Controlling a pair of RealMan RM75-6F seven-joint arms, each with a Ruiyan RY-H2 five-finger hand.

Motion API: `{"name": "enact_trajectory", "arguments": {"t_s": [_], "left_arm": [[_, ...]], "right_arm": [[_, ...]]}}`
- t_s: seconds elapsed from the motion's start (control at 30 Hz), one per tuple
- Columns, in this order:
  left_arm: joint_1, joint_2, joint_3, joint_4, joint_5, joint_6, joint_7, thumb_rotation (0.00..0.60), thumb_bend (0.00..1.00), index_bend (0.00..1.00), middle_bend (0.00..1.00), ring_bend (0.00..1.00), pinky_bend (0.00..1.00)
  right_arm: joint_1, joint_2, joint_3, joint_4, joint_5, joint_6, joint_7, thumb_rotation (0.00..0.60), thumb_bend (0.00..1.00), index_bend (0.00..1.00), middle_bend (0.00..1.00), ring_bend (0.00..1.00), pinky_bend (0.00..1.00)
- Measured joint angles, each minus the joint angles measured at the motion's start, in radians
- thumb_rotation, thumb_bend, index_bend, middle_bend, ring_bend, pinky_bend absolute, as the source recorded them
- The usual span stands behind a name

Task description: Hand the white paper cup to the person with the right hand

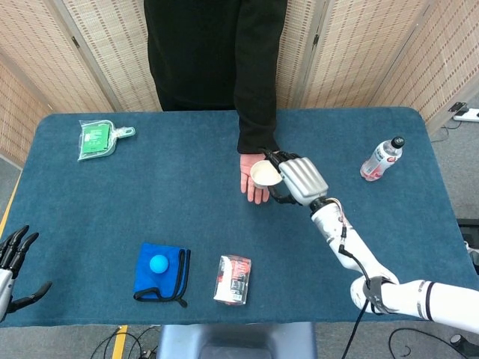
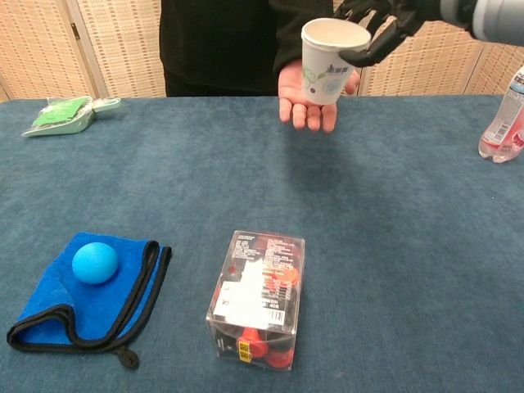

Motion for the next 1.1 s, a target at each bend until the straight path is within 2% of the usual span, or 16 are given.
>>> {"name": "enact_trajectory", "arguments": {"t_s": [0.13,0.2,0.33,0.47,0.63,0.73,0.87,0.97,1.0,1.1], "left_arm": [[-0.002,0.004,-0.002,-0.001,-0.016,-0.015,0.002,0.6,0.27,0.11,0.0,0.0,0.17],[-0.002,0.005,-0.002,-0.003,-0.013,-0.014,0.002,0.6,0.27,0.11,0.0,0.0,0.17],[-0.002,0.004,-0.001,0.0,-0.004,-0.009,0.003,0.6,0.27,0.11,0.0,0.0,0.17],[-0.003,0.004,-0.002,-0.002,-0.008,-0.014,0.012,0.6,0.27,0.11,0.0,0.0,0.17],[0.0,-0.002,-0.002,-0.007,0.002,-0.002,0.03,0.6,0.27,0.11,0.0,0.0,0.17],[0.002,-0.006,-0.002,-0.009,0.009,0.006,0.044,0.6,0.27,0.11,0.0,0.0,0.17],[0.004,-0.015,0.0,-0.01,0.024,0.016,0.067,0.6,0.27,0.11,0.0,0.0,0.17],[0.005,-0.022,0.001,-0.009,0.033,0.022,0.081,0.6,0.27,0.11,0.0,0.0,0.17],[0.005,-0.024,0.001,-0.009,0.034,0.022,0.086,0.6,0.27,0.11,0.0,0.0,0.17],[0.002,-0.029,0.001,-0.01,0.038,0.02,0.098,0.6,0.27,0.11,0.0,0.0,0.17]], "right_arm": [[0.033,-0.034,-0.003,0.057,0.025,-0.041,-0.007,0.6,0.32,0.04,0.18,0.19,0.26],[0.044,-0.033,-0.01,0.067,0.035,-0.074,-0.005,0.6,0.3,0.0,0.11,0.12,0.18],[0.05,-0.007,-0.019,0.054,0.034,-0.099,0.008,0.6,0.27,0.0,0.03,0.03,0.08],[0.034,0.048,-0.023,-0.012,0.03,-0.08,0.013,0.6,0.26,0.0,0.0,0.0,0.03],[-0.031,0.155,-0.045,-0.156,-0.021,0.014,-0.001,0.6,0.25,0.0,0.0,0.0,0.01],[-0.101,0.202,-0.085,-0.225,-0.109,0.102,-0.009,0.6,0.25,0.0,0.0,0.0,0.0],[-0.221,0.216,-0.173,-0.234,-0.301,0.253,0.003,0.6,0.25,0.0,0.0,0.0,0.0],[-0.346,0.188,-0.257,-0.168,-0.487,0.408,0.024,0.6,0.25,0.0,0.0,0.0,0.0],[-0.397,0.168,-0.287,-0.12,-0.555,0.475,0.032,0.6,0.25,0.0,0.0,0.0,0.0],[-0.516,0.103,-0.347,0.03,-0.666,0.635,0.055,0.6,0.25,0.0,0.0,0.0,0.0]]}}
